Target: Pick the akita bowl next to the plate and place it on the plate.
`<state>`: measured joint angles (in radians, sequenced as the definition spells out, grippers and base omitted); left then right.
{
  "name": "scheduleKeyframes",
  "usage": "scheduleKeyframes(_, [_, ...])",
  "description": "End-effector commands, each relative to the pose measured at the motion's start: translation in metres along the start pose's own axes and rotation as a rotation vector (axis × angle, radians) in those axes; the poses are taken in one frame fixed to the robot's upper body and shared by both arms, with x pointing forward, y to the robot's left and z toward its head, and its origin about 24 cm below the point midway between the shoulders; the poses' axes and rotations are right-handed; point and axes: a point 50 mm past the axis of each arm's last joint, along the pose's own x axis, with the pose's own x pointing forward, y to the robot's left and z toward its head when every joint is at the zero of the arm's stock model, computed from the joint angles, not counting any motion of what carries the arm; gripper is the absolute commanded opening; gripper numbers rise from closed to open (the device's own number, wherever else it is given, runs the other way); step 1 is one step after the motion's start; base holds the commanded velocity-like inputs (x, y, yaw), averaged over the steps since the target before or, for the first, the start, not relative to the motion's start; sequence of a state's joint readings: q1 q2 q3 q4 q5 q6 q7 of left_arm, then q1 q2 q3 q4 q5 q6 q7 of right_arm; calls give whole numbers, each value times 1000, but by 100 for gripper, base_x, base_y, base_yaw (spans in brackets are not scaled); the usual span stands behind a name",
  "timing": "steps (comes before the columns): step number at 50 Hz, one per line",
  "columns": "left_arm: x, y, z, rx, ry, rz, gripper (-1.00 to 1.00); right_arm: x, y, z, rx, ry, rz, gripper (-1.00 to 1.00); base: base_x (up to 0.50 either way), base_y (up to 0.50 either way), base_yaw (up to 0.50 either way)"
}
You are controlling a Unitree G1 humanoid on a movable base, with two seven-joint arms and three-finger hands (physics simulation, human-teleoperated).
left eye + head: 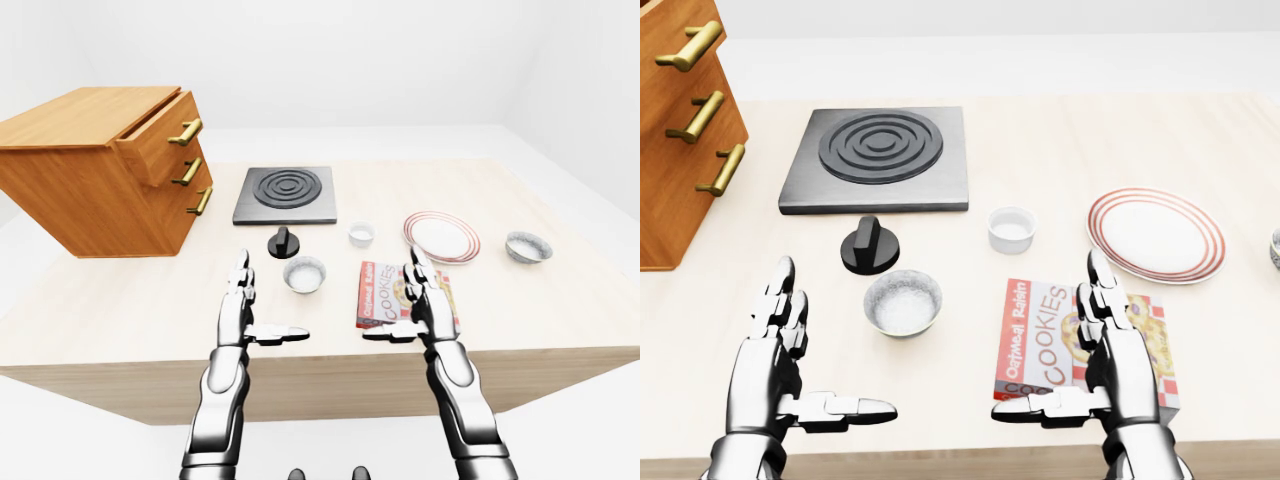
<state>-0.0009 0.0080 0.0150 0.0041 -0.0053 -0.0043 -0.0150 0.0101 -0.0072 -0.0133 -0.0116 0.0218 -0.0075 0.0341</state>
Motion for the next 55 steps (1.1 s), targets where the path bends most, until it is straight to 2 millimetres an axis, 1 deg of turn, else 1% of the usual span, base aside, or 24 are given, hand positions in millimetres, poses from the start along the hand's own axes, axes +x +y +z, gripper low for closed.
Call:
scheduleKeyframes(1, [0, 7, -1, 8, -4, 0, 100, -4, -6, 4, 27, -23, 33, 100, 0, 0, 0])
scheduleKeyframes(6, [-1, 7, 1, 11, -5, 0, 100, -4, -6, 1, 23, -24, 32, 100, 0, 0, 0])
scheduleKeyframes(18, [-1, 7, 0, 13, -7, -1, 100, -4, -7, 3, 21, -25, 27, 100, 0, 0, 0])
scheduleKeyframes(25, [-1, 7, 0, 16, -9, -2, 100, -4, -7, 4, 51, -12, 36, 100, 0, -3, 0])
scheduleKeyframes(28, [-1, 7, 0, 17, -9, -2, 100, -5, -7, 6, 57, -17, 39, 100, -1, -39, 0])
scheduleKeyframes(41, [-1, 6, 0, 19, -12, -3, 100, -4, -7, 5, 55, -13, 42, 100, -3, -49, 0])
scheduleKeyframes(55, [0, 6, 0, 22, -13, -4, 100, -3, -8, 3, 54, -9, 40, 100, -2, -36, 0])
